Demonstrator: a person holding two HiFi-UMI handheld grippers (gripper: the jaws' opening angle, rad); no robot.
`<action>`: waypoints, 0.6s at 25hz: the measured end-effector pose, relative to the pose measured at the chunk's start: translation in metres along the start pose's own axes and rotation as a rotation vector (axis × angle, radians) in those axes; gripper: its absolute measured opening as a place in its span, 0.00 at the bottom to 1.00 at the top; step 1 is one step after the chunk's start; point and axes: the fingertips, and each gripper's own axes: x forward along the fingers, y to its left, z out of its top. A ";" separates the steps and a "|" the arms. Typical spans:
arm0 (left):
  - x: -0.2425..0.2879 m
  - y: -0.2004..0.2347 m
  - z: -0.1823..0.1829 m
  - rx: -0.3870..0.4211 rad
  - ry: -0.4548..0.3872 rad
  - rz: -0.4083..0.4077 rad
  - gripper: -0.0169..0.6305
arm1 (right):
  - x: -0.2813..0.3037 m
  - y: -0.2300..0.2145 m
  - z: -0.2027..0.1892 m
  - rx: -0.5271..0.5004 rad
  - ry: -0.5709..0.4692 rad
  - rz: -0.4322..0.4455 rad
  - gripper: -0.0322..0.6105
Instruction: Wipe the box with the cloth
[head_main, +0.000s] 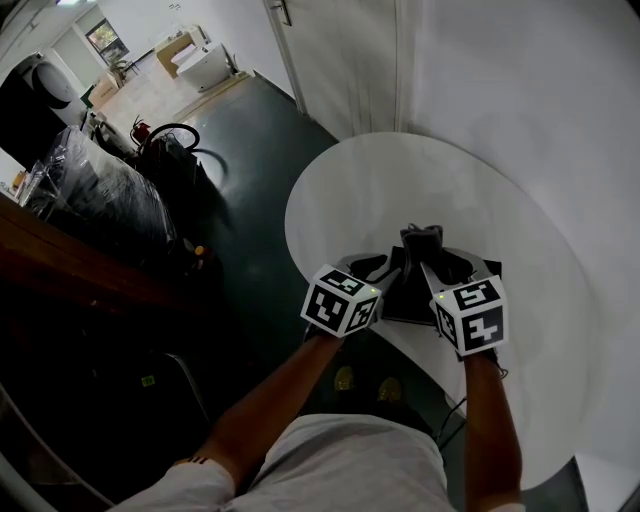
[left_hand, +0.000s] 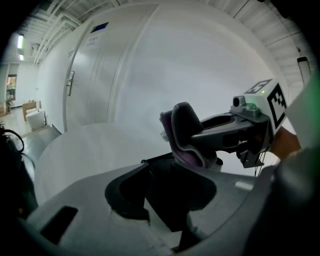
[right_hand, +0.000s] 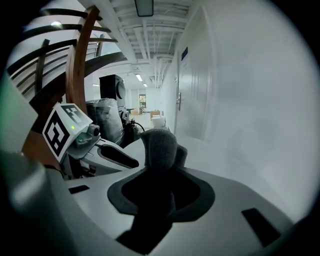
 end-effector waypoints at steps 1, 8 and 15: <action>0.001 0.000 -0.002 -0.005 0.008 -0.004 0.24 | 0.003 0.001 -0.001 -0.005 0.010 0.005 0.21; 0.008 0.005 -0.017 -0.042 0.056 -0.019 0.24 | 0.021 0.008 -0.013 -0.049 0.082 0.028 0.21; 0.010 0.005 -0.019 -0.056 0.079 -0.036 0.23 | 0.034 0.015 -0.020 -0.112 0.145 0.045 0.21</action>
